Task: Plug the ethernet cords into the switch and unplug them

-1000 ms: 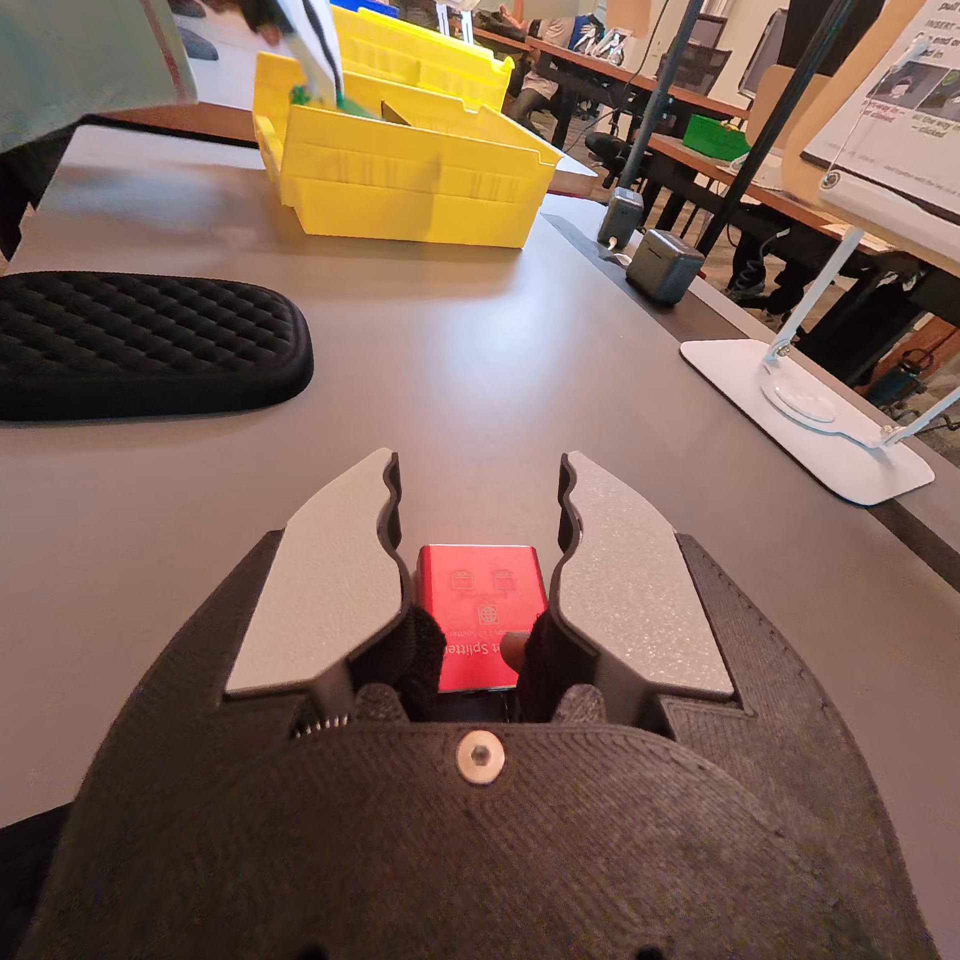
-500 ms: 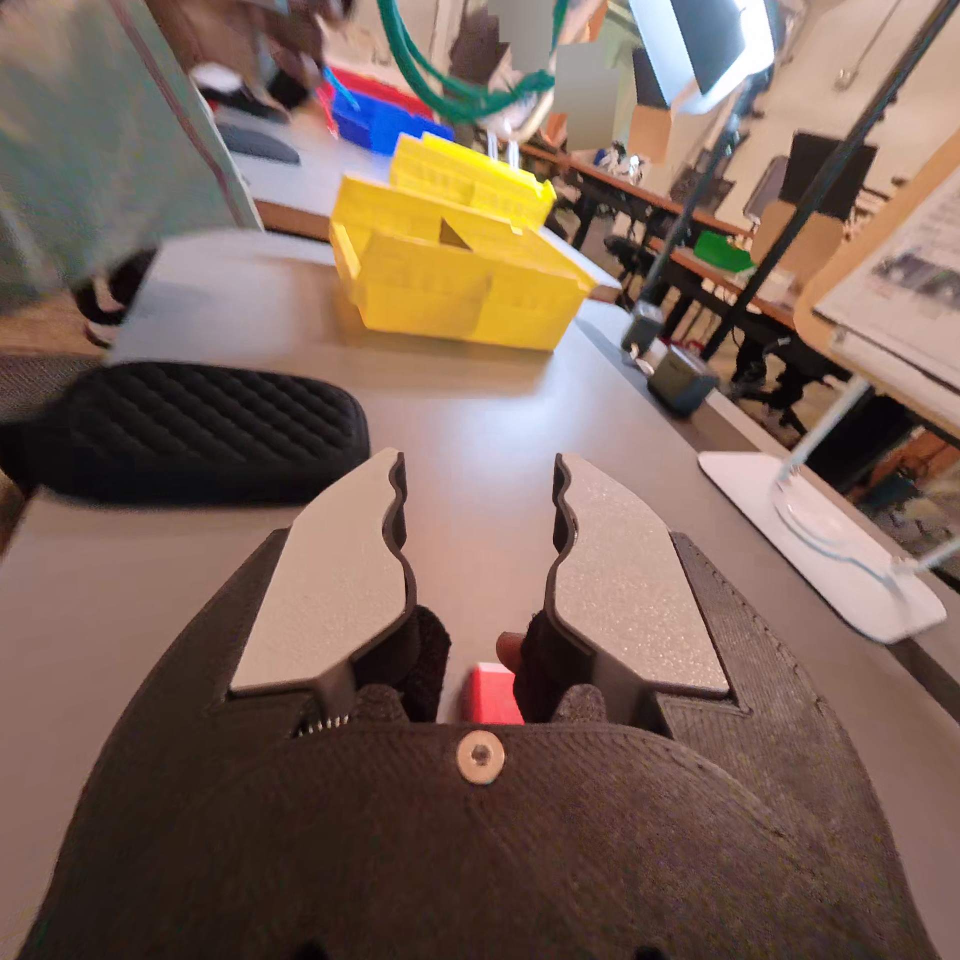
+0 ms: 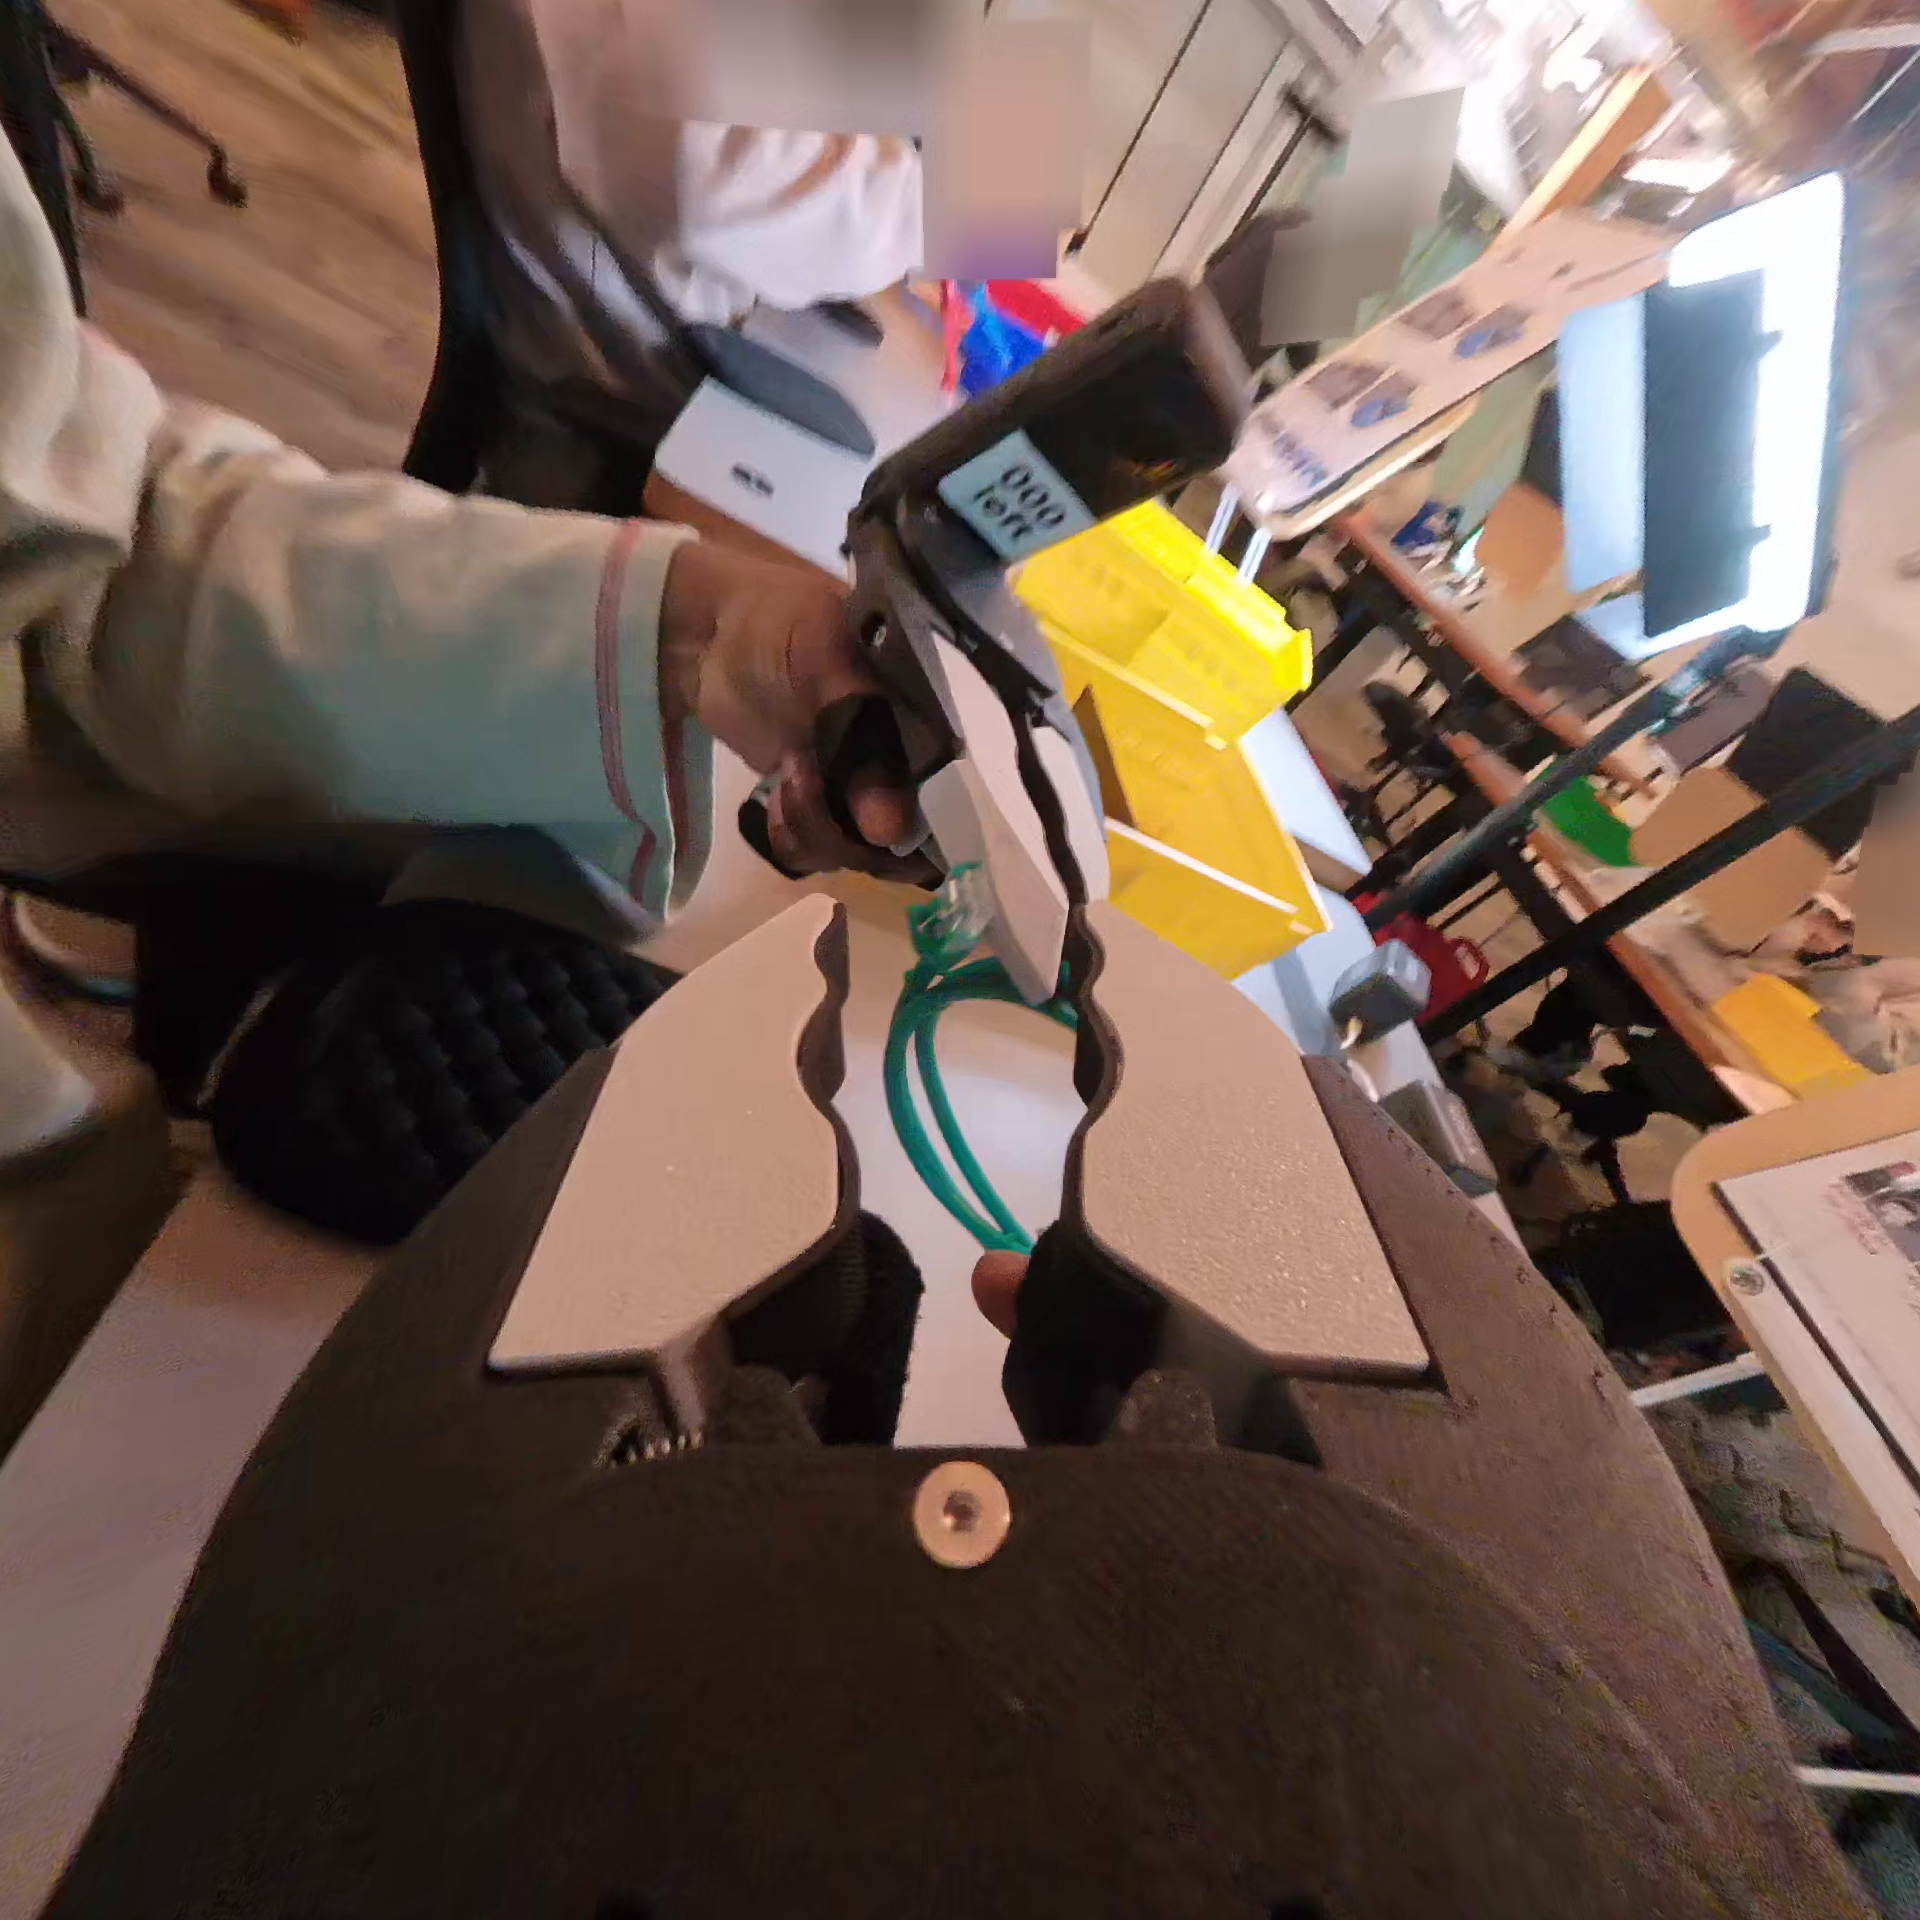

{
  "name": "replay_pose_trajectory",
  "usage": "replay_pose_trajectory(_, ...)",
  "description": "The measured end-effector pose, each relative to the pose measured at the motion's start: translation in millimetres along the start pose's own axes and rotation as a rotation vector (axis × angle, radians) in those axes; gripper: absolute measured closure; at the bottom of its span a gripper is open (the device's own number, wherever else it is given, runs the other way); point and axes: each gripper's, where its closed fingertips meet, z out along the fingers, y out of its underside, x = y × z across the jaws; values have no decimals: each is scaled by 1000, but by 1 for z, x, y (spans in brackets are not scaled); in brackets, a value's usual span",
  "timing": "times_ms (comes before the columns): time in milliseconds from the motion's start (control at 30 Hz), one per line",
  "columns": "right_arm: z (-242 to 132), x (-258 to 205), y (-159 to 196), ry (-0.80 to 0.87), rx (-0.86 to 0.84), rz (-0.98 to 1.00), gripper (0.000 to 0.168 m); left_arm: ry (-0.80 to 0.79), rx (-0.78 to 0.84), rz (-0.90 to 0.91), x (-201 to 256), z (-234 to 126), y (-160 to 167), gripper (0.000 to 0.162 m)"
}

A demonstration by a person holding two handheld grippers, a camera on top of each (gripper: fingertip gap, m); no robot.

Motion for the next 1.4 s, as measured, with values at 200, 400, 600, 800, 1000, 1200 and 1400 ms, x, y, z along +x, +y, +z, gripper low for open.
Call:
replay_pose_trajectory(200, 17, -10, 29, -27, -166, -85, 157, -32, -106, 67, -4, 12, 12, 156)
replay_pose_trajectory(400, 5, 8, 28, 57, -92, 85, 158, -116, 61, 268, -9, 3, -20, 118)
replay_pose_trajectory(600, -17, 52, 42, 119, 295, 911, 159, -417, 21, 917, 1, 9, -19, 108)
replay_pose_trajectory(800, -8, 38, 61, -56, 460, 1411, 159, -481, -166, 1048, -10, 25, 6, 133)
replay_pose_trajectory(1000, -10, 31, 65, -117, 494, 1522, 159, -401, -232, 962, -9, 26, 20, 151)
replay_pose_trajectory(1200, -12, 30, 69, -114, 495, 1547, 159, -403, -273, 983, -12, 29, 22, 149)
replay_pose_trajectory(1400, -19, 27, 64, -125, 447, 1402, 157, -356, -226, 923, -7, 34, 21, 152)
